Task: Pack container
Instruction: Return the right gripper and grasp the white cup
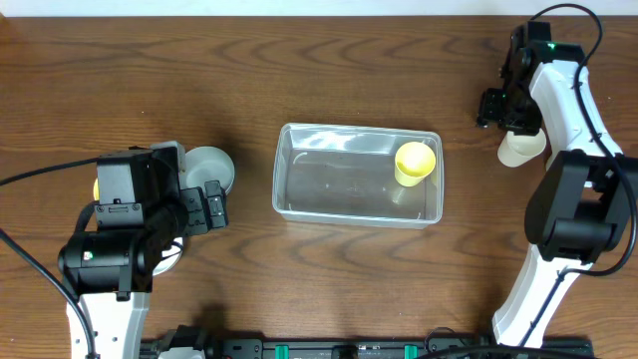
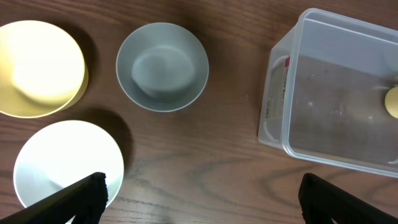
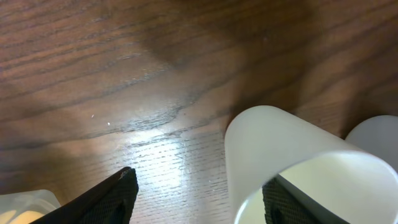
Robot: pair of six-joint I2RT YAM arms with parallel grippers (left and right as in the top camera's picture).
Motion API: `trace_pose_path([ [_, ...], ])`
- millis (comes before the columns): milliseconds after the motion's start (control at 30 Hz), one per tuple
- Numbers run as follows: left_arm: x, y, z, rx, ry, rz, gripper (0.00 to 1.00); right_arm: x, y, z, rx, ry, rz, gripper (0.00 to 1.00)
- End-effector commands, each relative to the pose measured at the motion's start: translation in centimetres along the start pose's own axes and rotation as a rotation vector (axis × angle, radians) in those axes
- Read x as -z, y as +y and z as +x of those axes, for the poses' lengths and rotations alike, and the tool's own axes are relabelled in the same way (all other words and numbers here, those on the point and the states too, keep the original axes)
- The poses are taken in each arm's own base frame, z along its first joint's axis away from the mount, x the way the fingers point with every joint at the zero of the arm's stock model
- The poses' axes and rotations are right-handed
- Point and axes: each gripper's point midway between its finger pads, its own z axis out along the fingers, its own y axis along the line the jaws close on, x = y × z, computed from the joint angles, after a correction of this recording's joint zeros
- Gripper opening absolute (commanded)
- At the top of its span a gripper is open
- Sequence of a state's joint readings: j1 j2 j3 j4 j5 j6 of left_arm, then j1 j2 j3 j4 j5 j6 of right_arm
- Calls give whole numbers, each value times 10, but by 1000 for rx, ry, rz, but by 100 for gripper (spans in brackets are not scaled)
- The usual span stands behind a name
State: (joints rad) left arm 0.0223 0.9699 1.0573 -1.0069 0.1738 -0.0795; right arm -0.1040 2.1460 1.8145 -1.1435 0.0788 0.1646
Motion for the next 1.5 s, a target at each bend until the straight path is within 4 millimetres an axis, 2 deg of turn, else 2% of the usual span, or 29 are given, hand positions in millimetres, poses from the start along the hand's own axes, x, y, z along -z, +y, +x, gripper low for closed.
trace_pose_path([
  [0,3,-2,-5,4,-8,5,98,-1,-6,2,-13,10,2,67],
  [100,1,-2,-5,5,-2,4,98,-4,-9,6,-16,26,5,66],
  [367,-1,-2,-4,6,9,2,98,-32,-11,24,-18,67,11,66],
  [467,-2,-2,-4,6,10,2,98,-36,-11,25,-18,67,11,65],
  [533,-2,-2,-4,6,10,2,98,-36,-11,24,-18,64,11,61],
  [800,-2,-2,-4,6,10,2,98,-36,-11,23,-19,61,11,28],
  [933,-2,-2,-4,7,11,2,98,-36,-11,23,-19,61,11,21],
  [1100,-2,-2,-4,7,12,2,98,-35,-11,24,-19,62,11,17],
  [1367,-2,-2,-4,7,12,2,98,-33,-11,24,-19,61,11,1],
  [1467,-2,-2,-4,7,12,2,98,-29,-11,23,-19,50,9,1],
])
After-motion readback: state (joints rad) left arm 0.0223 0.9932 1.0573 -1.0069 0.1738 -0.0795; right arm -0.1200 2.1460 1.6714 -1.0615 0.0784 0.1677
